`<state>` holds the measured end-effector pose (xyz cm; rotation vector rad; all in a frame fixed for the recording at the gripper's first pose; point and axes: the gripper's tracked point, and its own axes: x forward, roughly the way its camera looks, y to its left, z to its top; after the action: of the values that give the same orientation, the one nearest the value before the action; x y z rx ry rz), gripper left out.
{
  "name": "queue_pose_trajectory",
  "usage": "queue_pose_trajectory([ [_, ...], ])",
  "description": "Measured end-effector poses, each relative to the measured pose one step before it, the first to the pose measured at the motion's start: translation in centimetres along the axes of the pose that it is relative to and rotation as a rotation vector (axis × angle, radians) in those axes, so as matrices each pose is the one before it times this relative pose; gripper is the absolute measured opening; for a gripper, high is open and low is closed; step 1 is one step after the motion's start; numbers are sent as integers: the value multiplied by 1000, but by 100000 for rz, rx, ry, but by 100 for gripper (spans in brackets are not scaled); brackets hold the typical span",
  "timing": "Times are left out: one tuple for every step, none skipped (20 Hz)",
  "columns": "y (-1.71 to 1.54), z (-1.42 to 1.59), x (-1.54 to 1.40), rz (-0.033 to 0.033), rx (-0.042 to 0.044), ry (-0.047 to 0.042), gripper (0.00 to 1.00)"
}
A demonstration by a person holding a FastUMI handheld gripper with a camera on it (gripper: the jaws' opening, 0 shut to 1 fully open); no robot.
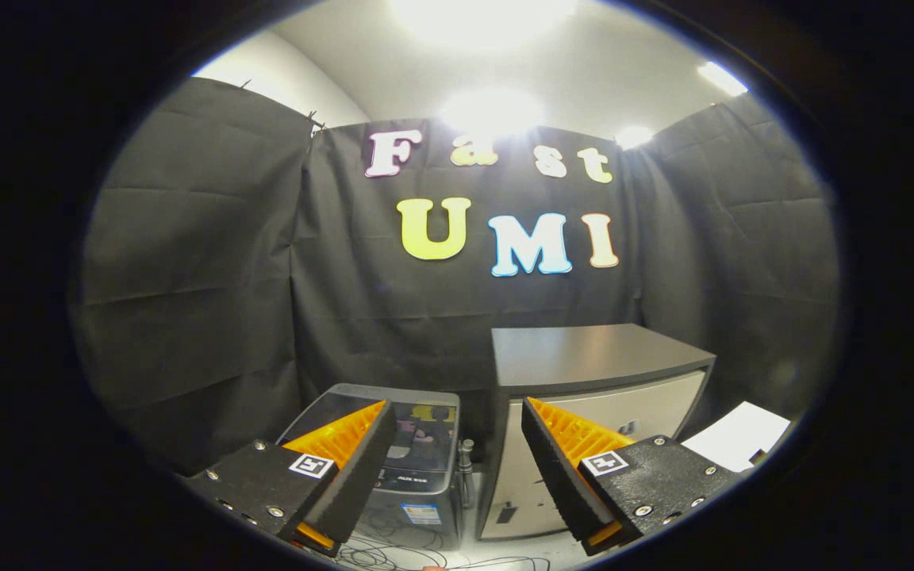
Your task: Put the clothes into the washing machine and then close the washing machine lid.
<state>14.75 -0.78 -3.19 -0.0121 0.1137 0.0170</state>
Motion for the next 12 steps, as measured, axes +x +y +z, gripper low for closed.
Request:
queue_pose_trajectory([
  [-1079,256,-1078,245,-745,36,98],
  [-944,71,-995,387,-788,-68,98],
  [-822,243,-1098,315,-551,-263,98],
  [-742,355,-1015,354,-120,-414,98],
  [-584,174,-1022,181,-246,128,98],
  [-513,249,-1065,152,-465,-259,98],
  [-302,309,-815,290,-906,-5,98],
  [-213,-190,-757,347,-1074,793,98],
  [-10,45,-848,750,-399,571,98],
  [223,310,-750,915,77,-279,98],
  [223,331,-803,623,318,-698,98],
  [136,385,-729,50,243,-946,98],
])
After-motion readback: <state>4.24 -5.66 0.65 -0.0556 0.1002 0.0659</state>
